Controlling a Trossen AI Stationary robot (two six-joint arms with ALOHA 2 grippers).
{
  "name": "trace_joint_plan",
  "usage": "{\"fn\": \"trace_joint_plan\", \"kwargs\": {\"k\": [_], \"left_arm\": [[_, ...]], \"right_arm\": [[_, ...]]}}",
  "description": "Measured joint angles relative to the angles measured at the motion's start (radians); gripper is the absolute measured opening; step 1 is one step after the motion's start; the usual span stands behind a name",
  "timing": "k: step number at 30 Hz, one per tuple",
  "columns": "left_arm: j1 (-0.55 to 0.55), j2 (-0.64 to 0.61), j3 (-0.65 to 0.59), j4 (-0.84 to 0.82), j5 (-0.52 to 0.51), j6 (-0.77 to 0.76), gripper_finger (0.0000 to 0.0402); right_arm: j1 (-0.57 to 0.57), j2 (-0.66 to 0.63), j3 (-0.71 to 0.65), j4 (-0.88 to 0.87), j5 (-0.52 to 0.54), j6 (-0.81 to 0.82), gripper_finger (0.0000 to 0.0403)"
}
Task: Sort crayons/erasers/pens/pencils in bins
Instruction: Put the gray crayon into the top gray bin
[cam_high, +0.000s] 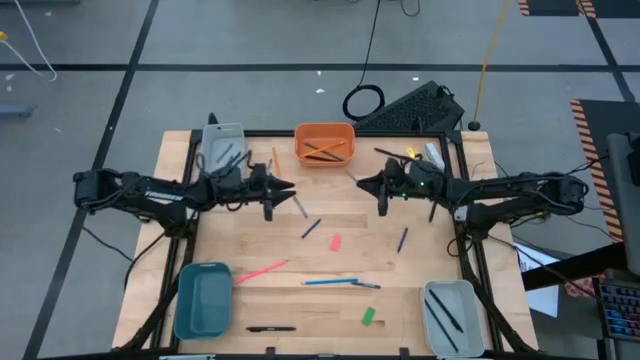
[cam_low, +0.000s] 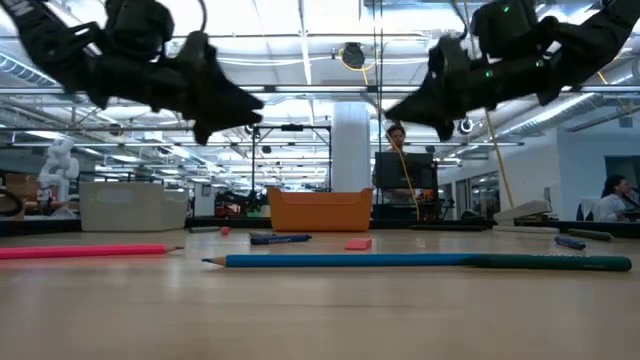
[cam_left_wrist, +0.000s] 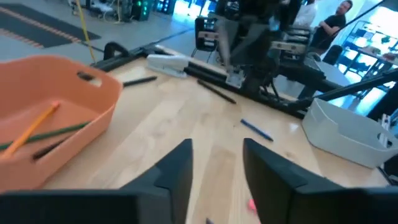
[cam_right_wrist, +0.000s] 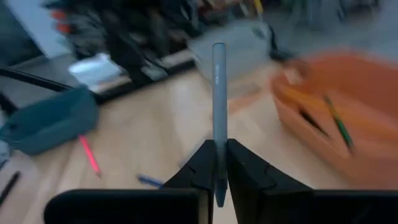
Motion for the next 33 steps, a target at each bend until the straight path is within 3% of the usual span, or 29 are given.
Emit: {"fn": "trace_joint_plan", "kwargs": {"k": [5, 12, 23, 33], "left_arm": [[-0.049, 0.123, 0.15, 0.014, -0.016, 0.115, 0.0181], [-0.119, 0.222, 0.341, 0.012, 0.035, 0.305, 0.0186], [-0.152, 0.349, 0.517, 0.003, 0.091, 0.335, 0.0186], [-0.192, 0.429, 0.619, 0.002, 0.05, 0.418, 0.0182]], "right_arm": [[0.066, 0.0, 0.0, 0.149, 0.0, -0.117, 0.0024], [0.125, 0.0, 0.0, 0.205, -0.027, -0.253, 0.0024], [0.194, 0.0, 0.001, 0.259, -0.052, -0.375, 0.0024], [0.197, 0.0, 0.001, 0.258, -0.078, -0.392, 0.0025]]}}
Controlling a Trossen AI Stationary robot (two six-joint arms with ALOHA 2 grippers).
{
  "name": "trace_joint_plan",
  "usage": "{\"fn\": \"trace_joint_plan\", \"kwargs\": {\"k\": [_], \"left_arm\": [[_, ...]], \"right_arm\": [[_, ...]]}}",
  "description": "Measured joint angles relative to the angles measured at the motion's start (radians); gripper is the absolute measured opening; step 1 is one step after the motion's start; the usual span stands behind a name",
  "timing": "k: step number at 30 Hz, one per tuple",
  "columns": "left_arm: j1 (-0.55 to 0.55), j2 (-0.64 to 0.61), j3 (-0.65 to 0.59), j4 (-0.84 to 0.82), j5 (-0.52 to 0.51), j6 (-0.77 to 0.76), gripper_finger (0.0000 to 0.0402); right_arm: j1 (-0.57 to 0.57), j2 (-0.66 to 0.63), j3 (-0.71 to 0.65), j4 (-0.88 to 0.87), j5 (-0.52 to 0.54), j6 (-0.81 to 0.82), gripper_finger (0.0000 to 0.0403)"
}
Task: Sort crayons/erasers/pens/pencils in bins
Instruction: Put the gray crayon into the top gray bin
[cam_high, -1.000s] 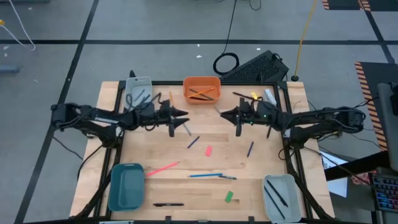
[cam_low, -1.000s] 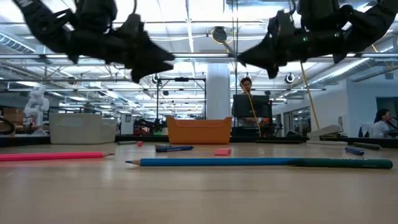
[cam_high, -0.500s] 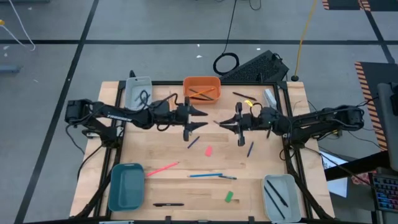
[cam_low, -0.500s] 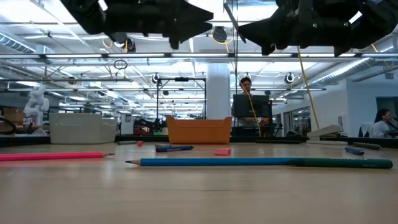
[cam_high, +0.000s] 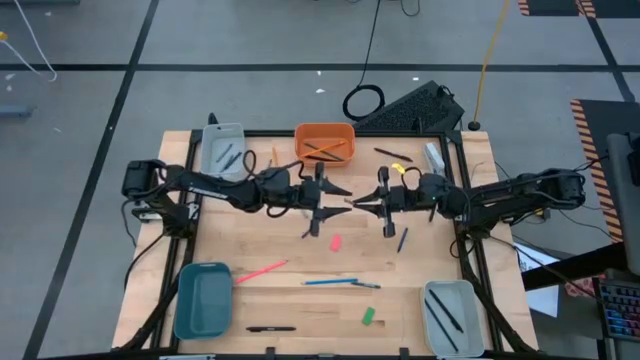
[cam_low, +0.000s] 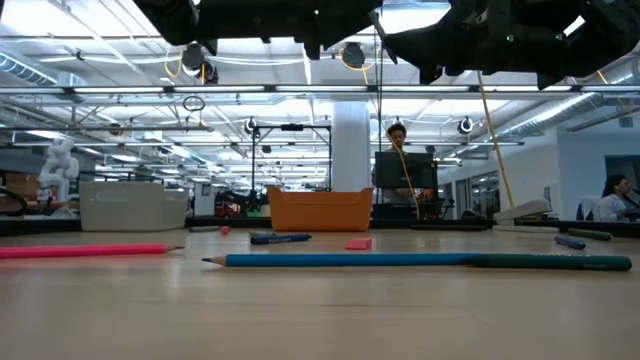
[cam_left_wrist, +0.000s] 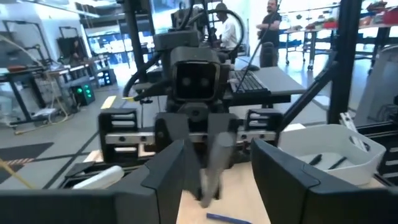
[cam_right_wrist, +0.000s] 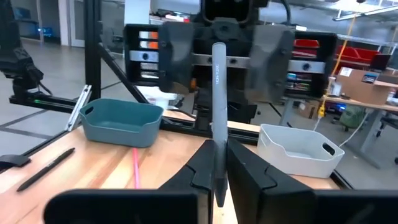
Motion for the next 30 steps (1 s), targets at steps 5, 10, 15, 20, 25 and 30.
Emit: {"fn": "trace_joint_plan", "kwargs": {"k": [5, 10, 15, 20, 25, 30], "left_arm": [[-0.002, 0.001, 0.012, 0.002, -0.008, 0.019, 0.0124], [-0.002, 0.002, 0.012, 0.001, 0.041, 0.062, 0.0037], [-0.002, 0.002, 0.012, 0.001, 0.056, 0.079, 0.0024], [-0.003, 0.002, 0.012, 0.0, 0.059, 0.083, 0.0034], [-0.003, -0.001, 0.012, -0.003, 0.063, 0.098, 0.0018], [-0.004, -0.056, 0.012, -0.095, 0.02, 0.146, 0.0018]], "right_arm": [[0.01, 0.0, 0.0, 0.006, 0.0, -0.017, 0.0025], [0.011, 0.0, 0.0, 0.008, -0.001, -0.019, 0.0025], [0.012, 0.0, 0.0, 0.008, -0.001, -0.018, 0.0025], [0.013, 0.0, 0.0, 0.003, -0.002, -0.005, 0.0034], [0.028, 0.0, 0.0, -0.013, 0.001, -0.001, 0.009], [0.029, 0.0, 0.0, -0.015, 0.005, 0.033, 0.0167]]}}
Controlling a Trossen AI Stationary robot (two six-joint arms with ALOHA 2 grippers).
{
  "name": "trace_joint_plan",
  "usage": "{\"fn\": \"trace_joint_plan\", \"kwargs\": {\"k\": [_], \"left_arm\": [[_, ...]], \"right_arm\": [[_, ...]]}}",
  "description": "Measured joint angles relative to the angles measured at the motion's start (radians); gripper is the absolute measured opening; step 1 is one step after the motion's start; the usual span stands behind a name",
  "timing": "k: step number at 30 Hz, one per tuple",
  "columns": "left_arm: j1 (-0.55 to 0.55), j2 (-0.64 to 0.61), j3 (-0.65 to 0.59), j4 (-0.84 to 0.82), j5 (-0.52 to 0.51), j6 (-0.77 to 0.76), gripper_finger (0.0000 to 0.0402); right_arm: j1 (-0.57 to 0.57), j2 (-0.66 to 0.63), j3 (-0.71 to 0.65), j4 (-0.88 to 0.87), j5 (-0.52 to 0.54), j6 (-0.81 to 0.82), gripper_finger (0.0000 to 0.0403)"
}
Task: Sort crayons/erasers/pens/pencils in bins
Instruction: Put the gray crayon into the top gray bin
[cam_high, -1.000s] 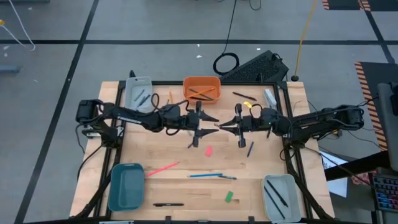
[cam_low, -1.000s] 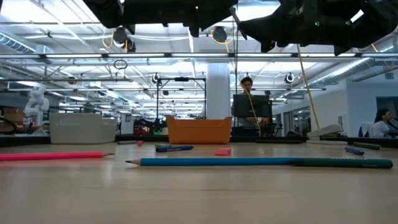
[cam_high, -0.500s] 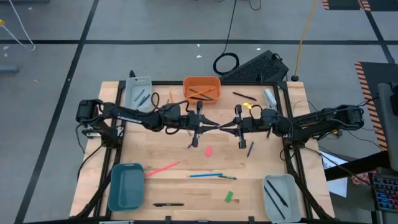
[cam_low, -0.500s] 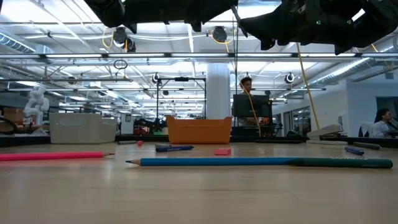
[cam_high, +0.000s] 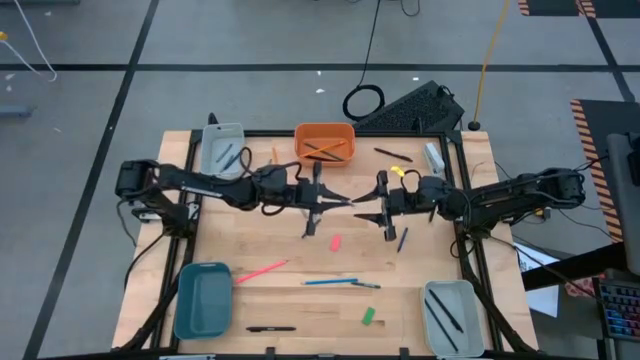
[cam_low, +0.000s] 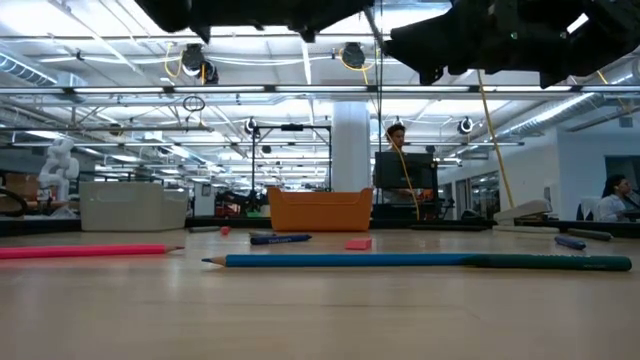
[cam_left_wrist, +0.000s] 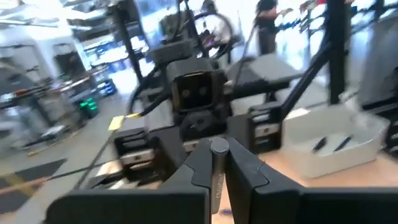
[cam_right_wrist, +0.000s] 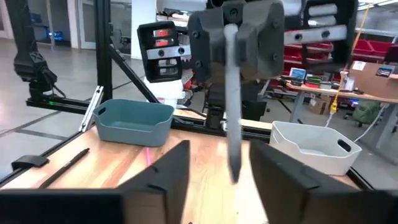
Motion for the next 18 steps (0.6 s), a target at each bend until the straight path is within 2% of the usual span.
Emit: {"fn": "trace_joint_plan", "kwargs": {"k": [4, 8, 13, 18], "left_arm": [[0.0, -0.106, 0.0, -0.215, -0.153, 0.069, 0.0018], [0.022, -0.255, 0.0, -0.468, -0.362, 0.075, 0.0019], [0.15, -0.427, 0.0, -0.825, -0.556, -0.078, 0.0018], [0.388, -0.508, 0.0, -1.111, -0.562, -0.259, 0.0018]], "right_arm": [[0.0, 0.0, 0.0, -0.003, 0.0, -0.012, 0.0211], [0.0, 0.0, 0.0, -0.003, 0.0, -0.017, 0.0224], [0.0, 0.0, 0.0, -0.016, 0.002, -0.063, 0.0194], [0.0, 0.0, 0.0, -0.029, 0.002, -0.093, 0.0132]]}}
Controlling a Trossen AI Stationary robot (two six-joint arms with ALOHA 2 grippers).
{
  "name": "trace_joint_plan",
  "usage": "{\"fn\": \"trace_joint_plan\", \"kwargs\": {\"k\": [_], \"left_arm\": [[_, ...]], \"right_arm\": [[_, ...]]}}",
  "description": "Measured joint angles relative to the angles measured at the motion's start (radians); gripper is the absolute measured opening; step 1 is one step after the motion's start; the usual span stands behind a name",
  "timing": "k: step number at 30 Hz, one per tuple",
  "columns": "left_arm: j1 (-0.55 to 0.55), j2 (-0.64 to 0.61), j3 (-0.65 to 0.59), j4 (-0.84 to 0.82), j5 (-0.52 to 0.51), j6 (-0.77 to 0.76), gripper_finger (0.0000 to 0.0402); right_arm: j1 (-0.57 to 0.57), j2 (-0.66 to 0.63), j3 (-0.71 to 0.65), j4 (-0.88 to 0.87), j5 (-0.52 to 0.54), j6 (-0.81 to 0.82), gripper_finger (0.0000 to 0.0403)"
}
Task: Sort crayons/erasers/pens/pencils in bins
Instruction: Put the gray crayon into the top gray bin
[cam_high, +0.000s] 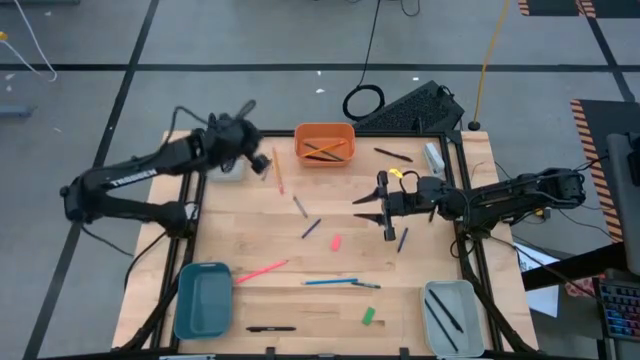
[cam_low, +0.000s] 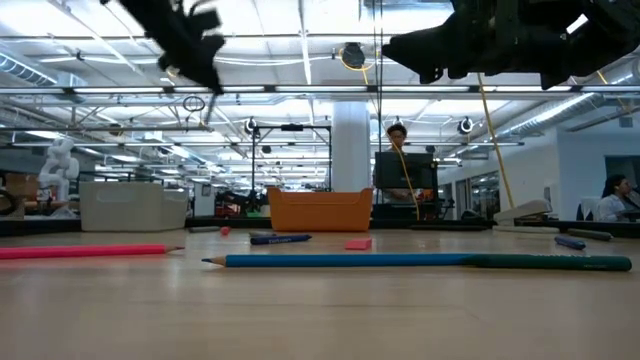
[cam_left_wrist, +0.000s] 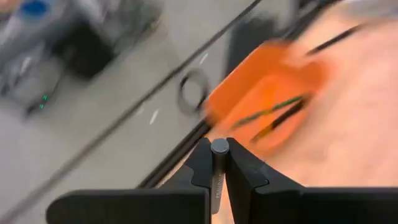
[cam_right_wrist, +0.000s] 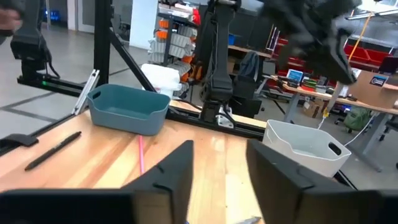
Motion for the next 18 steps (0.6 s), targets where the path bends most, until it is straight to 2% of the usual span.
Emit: {"fn": "trace_joint_plan", "kwargs": {"k": [3, 11, 14, 18], "left_arm": [[0.139, 0.014, 0.0, -0.104, 0.005, -0.031, 0.0018], [0.419, 0.172, -0.001, -0.193, 0.08, -0.034, 0.0018], [0.496, 0.239, -0.001, -0.206, 0.094, -0.02, 0.0018], [0.563, 0.321, -0.001, -0.222, 0.168, -0.014, 0.0018]], "right_arm": [[0.0, 0.0, 0.0, -0.004, -0.001, -0.005, 0.0093], [0.0, 0.0, 0.0, -0.012, -0.002, -0.007, 0.0009], [0.0, 0.0, 0.0, -0.012, -0.003, -0.02, 0.0004], [0.0, 0.0, 0.0, -0.015, -0.003, -0.021, 0.0007]]}}
